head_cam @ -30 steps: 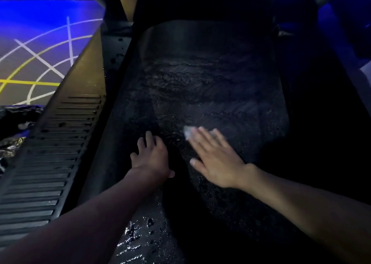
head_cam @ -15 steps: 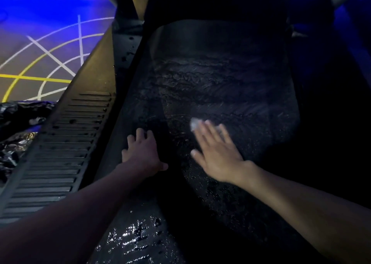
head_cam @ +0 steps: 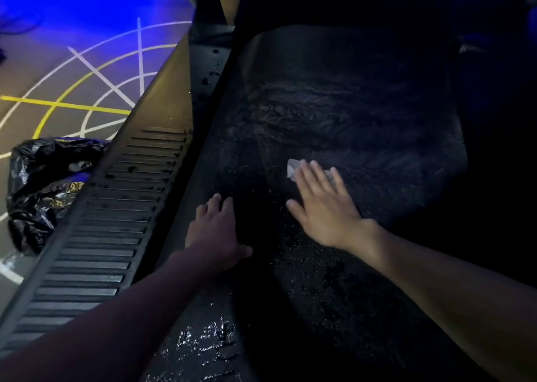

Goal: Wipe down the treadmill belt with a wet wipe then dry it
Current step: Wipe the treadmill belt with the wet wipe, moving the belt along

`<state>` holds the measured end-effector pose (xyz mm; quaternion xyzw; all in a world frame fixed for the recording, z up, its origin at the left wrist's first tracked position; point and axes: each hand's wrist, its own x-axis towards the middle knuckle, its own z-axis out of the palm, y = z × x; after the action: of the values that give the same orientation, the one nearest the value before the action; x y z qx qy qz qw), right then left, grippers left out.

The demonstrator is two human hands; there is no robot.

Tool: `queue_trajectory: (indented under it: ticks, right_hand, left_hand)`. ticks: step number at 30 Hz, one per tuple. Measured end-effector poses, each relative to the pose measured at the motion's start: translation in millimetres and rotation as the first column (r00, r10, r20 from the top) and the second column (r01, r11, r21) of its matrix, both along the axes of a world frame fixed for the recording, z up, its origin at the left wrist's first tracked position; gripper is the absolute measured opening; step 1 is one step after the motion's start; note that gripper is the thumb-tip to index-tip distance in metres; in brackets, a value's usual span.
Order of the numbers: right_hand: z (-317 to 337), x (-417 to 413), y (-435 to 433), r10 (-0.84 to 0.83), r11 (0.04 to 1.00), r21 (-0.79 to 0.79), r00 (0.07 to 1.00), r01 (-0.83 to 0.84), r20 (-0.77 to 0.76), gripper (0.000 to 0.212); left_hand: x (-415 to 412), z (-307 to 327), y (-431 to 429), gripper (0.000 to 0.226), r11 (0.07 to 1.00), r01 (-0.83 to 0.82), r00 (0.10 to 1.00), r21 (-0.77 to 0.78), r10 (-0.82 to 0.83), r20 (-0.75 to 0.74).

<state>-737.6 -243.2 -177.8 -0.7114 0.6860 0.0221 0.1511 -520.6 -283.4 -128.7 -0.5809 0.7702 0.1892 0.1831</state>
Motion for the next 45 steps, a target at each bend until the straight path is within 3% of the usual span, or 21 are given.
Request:
queue_trajectory:
  ticks: [3, 4, 7, 11, 15, 19, 20, 23, 27, 31, 35, 39, 43, 45]
  right_hand:
    - [-5, 16, 8, 0.224, 0.973, -0.049, 0.975, -0.224, -0.010, 0.070]
    - [-4, 12, 3, 0.227, 0.973, -0.046, 0.974, -0.227, -0.008, 0.069]
    - [-2, 7, -16, 0.000, 1.000, -0.003, 1.000, 0.000, -0.026, 0.067]
    - [-6, 27, -11, 0.215, 0.975, -0.047, 0.976, -0.216, -0.030, 0.074]
    - [-2, 24, -35, -0.030, 1.000, 0.001, 1.000, 0.030, 0.005, 0.069]
    - [-6, 54, -29, 0.281, 0.958, -0.052, 0.959, -0.282, -0.022, 0.078]
    - [-6, 52, -36, 0.278, 0.959, -0.049, 0.960, -0.279, -0.029, 0.075]
    - [-3, 53, -58, 0.051, 0.998, -0.021, 0.999, -0.051, -0.009, 0.069]
    - [-7, 74, -54, 0.328, 0.942, -0.058, 0.944, -0.330, -0.047, 0.075]
    - [-5, 76, -81, 0.062, 0.998, -0.020, 0.997, -0.064, -0.052, 0.068]
    - [-11, 95, -79, 0.330, 0.942, -0.032, 0.941, -0.333, -0.080, 0.071]
    - [-7, 99, -100, 0.093, 0.995, -0.041, 0.996, -0.093, 0.001, 0.067]
    - [-20, 124, -92, 0.393, 0.904, -0.169, 0.919, -0.394, -0.036, 0.071]
    - [-15, 117, -102, 0.385, 0.913, -0.141, 0.923, -0.384, -0.020, 0.079]
  left_hand:
    - [15, 4, -6, 0.112, 0.991, 0.131, 0.991, 0.008, -0.131, 0.025]
    - [17, 5, -6, 0.111, 0.988, 0.156, 0.987, -0.007, -0.156, 0.033]
    - [16, 3, -2, 0.111, 0.990, 0.139, 0.988, -0.033, -0.137, 0.065]
    - [14, 5, -7, 0.117, 0.998, 0.055, 0.996, -0.003, -0.054, 0.067]
    - [18, 3, -5, 0.115, 0.998, 0.015, 1.000, 0.055, -0.014, -0.007]
    - [20, -1, -3, 0.112, 0.999, -0.004, 0.998, 0.054, 0.008, -0.064]
    - [20, -2, -3, 0.112, 0.999, -0.007, 0.998, 0.045, 0.010, -0.067]
    - [19, -3, -2, 0.112, 0.999, -0.025, 0.996, 0.041, 0.028, -0.085]
    - [19, -3, 0, 0.111, 0.999, -0.021, 0.996, 0.027, 0.023, -0.087]
    - [16, 1, 1, 0.113, 0.998, -0.066, 0.996, -0.012, 0.065, -0.069]
    - [14, 1, 2, 0.110, 0.980, -0.141, 0.988, -0.140, 0.149, 0.049]
    - [14, -3, -1, 0.099, 0.971, -0.209, 0.975, -0.116, 0.216, 0.050]
    - [18, -5, 2, 0.096, 0.974, -0.187, 0.982, -0.130, 0.189, 0.003]
    - [19, -6, 4, 0.107, 0.963, -0.239, 0.971, -0.127, 0.235, -0.042]
